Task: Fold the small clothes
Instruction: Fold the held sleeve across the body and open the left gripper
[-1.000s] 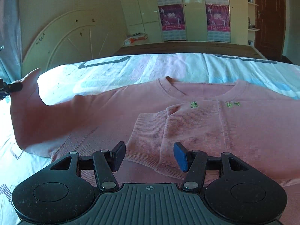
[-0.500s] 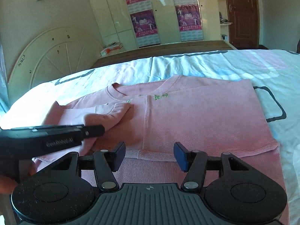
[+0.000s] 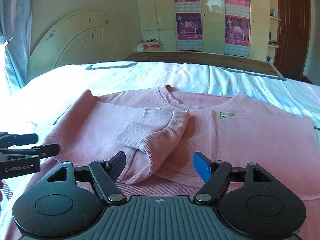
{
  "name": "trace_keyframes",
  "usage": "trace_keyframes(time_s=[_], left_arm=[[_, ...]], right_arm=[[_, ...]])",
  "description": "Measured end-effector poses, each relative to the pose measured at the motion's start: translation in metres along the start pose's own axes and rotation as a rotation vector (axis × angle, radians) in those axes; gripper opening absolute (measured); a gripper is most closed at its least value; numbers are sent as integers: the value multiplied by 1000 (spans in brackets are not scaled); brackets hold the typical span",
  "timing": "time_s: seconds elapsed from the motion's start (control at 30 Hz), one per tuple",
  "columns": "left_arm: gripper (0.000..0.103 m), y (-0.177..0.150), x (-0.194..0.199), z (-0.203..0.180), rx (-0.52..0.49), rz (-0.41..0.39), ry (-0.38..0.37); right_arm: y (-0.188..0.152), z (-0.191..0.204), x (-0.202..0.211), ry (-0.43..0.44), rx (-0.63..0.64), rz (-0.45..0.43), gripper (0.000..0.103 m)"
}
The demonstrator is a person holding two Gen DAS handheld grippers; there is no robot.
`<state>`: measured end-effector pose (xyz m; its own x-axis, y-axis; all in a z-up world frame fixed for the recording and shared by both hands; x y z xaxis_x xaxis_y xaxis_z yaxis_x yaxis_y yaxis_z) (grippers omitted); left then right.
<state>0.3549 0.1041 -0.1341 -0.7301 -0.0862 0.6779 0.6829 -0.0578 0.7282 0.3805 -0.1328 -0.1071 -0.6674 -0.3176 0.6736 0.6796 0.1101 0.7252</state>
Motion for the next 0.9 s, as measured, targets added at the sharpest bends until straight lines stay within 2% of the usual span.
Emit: trace_keyframes(time_s=[0.13,0.2,0.3,0.37,0.47,0.53,0.57,0.73,0.83,0.87,0.9], left_arm=[[61,-13,-9,16,-7,27,63],[58,-14,-17,14,-27,27,72],[53,-12,-28,7,-51,16,68],[52,-10,-30,4,-67,-5,74],[52,-8,-29,2,-79,-15,74],[53,-9,-30,0,-84,-13,70],[52,-10,-31,-2,-85,-10,71],[53,-13,-31,-6,-102,-3,72],[54,-18,-25,-4,-115,4,69],[54,-20,-24,-4,-123,3,72],[54,-22,-23,-4,-132,-1,77]], right_arm=[[7,5,-24,-38,37,-6,70],[12,2,-33,-27,26,8,39],[16,-1,-37,-8,5,24,17],[19,-8,-27,-2,-28,-14,11],[27,-27,1,-25,-103,-100,9],[29,-46,13,-52,-146,-117,6],[28,-55,16,-76,-165,-117,0],[7,-101,22,-150,-274,-51,0],[2,-111,23,-56,-338,-20,1],[2,-111,24,-36,-348,-18,10],[2,-110,23,-18,-353,-20,34]])
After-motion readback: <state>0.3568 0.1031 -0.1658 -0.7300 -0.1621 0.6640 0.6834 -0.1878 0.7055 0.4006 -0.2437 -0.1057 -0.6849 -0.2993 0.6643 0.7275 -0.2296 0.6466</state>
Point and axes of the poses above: each gripper's, at about its wrist camera, not at the fingertips, and x roughly against the way its jaws point, z to its left, y to its top, the point moved 1 cm from there along -x, roughly the way its jaws point, and after that the axes turned 1 degree about z, right-handed, at the moved point
